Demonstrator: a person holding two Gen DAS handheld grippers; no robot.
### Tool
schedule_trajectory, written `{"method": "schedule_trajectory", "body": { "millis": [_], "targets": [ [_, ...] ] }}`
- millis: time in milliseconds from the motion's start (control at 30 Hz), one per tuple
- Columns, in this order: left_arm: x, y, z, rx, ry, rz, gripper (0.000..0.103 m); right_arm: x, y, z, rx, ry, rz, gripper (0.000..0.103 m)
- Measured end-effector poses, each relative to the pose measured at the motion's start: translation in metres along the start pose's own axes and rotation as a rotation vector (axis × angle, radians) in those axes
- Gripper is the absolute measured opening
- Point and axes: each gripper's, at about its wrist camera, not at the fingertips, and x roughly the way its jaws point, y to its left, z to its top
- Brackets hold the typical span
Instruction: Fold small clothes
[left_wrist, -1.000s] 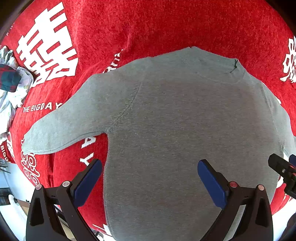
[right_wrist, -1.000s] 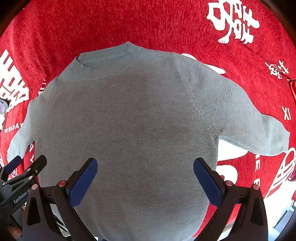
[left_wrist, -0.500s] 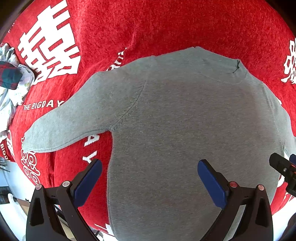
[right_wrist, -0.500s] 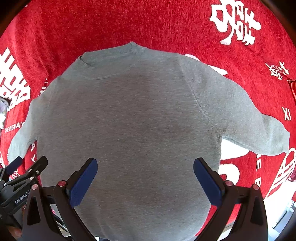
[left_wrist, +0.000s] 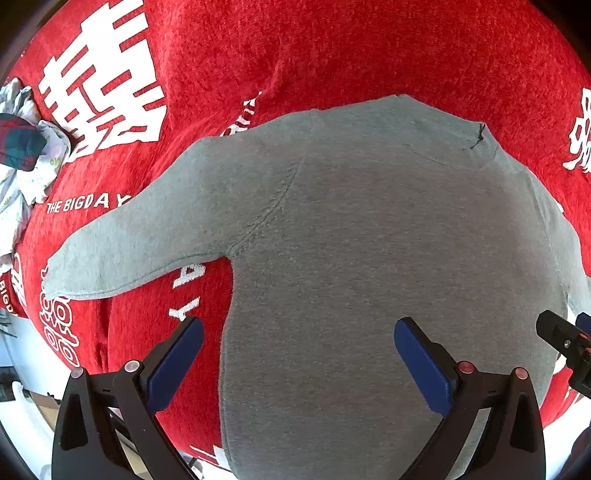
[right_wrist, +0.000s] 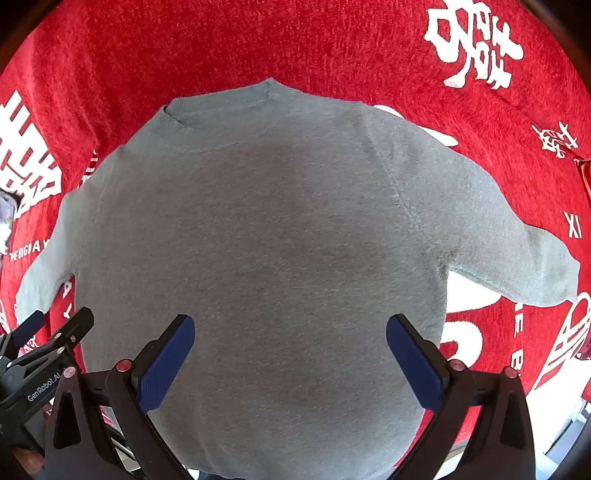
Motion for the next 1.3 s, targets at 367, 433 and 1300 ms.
{"method": "schedule_trajectory", "body": {
  "millis": [367,433,1300],
  "targets": [
    [0.003,0.011,-0.003,-0.02,0.001,-0.014,0.103,-0.002,0.007,-0.004,-0.017,0.001,-0.006,0.103],
    [0.004,0.014,-0.003,-0.027,0.001,-0.021,0.103,-0.003,0.009,-0.004,-0.022,0.001,-0.009,0.103],
    [0.103,0.256,-0.029,-0.539,-0.097,-0.202,0.103,0.025,0.13,-0.027,-0.27,0.051,-0.006,0.103]
  ]
}}
